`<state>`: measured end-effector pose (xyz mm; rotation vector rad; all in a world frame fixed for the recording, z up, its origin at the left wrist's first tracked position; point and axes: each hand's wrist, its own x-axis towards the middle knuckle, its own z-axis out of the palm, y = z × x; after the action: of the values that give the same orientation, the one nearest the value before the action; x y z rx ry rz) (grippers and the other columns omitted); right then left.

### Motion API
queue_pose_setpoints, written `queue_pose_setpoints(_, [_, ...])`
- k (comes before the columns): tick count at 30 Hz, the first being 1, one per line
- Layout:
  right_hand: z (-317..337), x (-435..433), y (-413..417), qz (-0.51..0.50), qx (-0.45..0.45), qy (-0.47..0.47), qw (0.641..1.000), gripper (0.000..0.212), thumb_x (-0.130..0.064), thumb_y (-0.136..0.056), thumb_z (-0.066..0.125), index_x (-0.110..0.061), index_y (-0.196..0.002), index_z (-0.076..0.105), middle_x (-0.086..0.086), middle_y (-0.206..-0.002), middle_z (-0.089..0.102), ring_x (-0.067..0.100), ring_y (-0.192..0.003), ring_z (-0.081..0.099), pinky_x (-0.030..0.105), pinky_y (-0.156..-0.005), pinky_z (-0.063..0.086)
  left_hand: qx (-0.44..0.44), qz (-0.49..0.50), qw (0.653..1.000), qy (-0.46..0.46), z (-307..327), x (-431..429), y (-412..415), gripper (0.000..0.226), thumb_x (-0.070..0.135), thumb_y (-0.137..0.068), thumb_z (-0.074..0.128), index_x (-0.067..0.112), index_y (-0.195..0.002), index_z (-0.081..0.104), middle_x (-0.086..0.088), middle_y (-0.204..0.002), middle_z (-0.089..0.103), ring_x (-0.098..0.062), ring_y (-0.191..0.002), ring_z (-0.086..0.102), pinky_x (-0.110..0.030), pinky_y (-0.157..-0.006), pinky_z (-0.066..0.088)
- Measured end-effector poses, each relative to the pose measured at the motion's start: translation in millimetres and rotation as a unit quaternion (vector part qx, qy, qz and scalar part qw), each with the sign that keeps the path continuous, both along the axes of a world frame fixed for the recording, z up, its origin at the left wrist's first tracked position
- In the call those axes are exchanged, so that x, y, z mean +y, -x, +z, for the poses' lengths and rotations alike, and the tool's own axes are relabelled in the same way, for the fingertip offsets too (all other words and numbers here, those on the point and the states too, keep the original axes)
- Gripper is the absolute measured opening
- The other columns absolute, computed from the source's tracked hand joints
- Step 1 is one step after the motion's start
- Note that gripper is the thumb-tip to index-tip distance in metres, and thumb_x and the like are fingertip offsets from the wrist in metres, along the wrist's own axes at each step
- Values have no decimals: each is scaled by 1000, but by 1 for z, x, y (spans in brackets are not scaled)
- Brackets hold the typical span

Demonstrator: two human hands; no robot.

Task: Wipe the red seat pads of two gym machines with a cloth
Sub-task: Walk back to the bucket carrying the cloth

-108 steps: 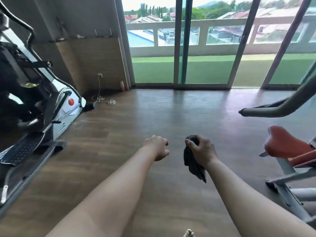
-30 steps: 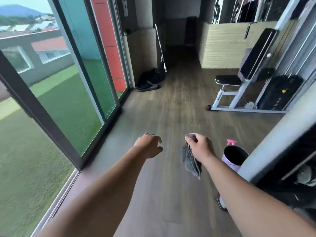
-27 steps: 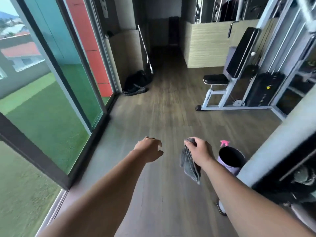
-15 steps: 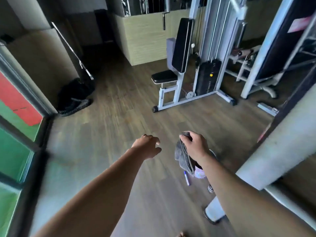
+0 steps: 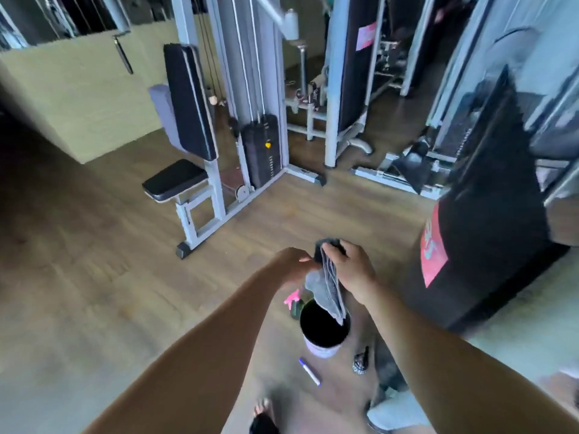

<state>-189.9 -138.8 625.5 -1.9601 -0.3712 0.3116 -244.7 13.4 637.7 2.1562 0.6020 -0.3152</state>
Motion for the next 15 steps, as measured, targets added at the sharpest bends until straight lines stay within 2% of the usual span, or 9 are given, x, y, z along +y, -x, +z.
queue_pose_setpoints(2, [-7,8,-21,-64,23,-28,997,15,-28,-98,62,-19,-93,73,-3,-84,71,13,-80,64,24,-74,45,-5,-6,999,44,-13,11,-35,22,31,-89,73,11,-97,75,-3,-76,61,-16,-65,50,-22,-53,37])
queue_pose_setpoints(4, [-24,12,-40,-132,61,-31,989,17,-29,-99,61,-17,-98,73,0,-90,72,16,-85,66,26,-81,48,-6,-10,997,73,-28,16,-64,11,25,-89,74,16,-83,71,1,-67,57,-12,-59,48,-21,-50,35])
queue_pose_setpoints(5, [-36,13,-50,-158,84,-11,984,26,-36,-99,59,-15,-103,73,2,-97,72,20,-92,66,31,-88,49,-3,-17,996,85,-37,16,-77,13,25,-88,74,16,-80,69,0,-67,58,-13,-60,49,-23,-52,36])
queue_pose_setpoints(7, [-68,10,-71,-201,152,48,966,59,-63,-93,46,-15,-118,68,7,-116,70,26,-109,65,37,-99,47,-5,-31,993,118,-59,10,-98,24,34,-83,73,13,-77,65,-4,-69,57,-16,-64,51,-25,-59,37])
queue_pose_setpoints(9, [-99,4,-87,-222,217,93,946,70,-73,-90,39,-22,-132,61,9,-127,66,27,-118,61,27,-97,43,-11,-39,991,130,-90,2,-113,32,43,-77,68,11,-78,62,-5,-72,56,-13,-64,50,-18,-54,36])
queue_pose_setpoints(11, [-129,0,-94,-232,244,57,940,56,-61,-92,57,-19,-129,63,4,-116,66,19,-108,61,12,-80,38,1,-18,987,160,-128,-6,-121,29,32,-85,75,7,-82,61,-5,-76,57,-12,-66,51,-13,-52,36])
queue_pose_setpoints(12, [-143,-1,-97,-239,246,48,938,56,-59,-84,69,-20,-124,66,0,-110,68,16,-103,61,11,-72,39,10,-8,984,175,-150,-10,-126,28,26,-86,78,5,-83,60,-8,-78,57,-14,-69,51,-13,-56,39])
queue_pose_setpoints(14, [-185,-6,-103,-243,269,78,929,62,-59,-62,77,-20,-111,70,-4,-96,72,15,-92,66,21,-67,41,40,8,979,199,-203,-18,-132,36,34,-76,80,5,-83,59,-13,-78,61,-17,-74,56,-29,-72,51])
queue_pose_setpoints(15, [-209,-10,-106,-246,288,87,921,54,-52,-60,77,-19,-102,71,-5,-83,71,16,-82,66,26,-64,42,54,19,977,205,-233,-21,-136,46,43,-68,78,4,-85,60,-13,-79,65,-18,-76,59,-40,-77,53])
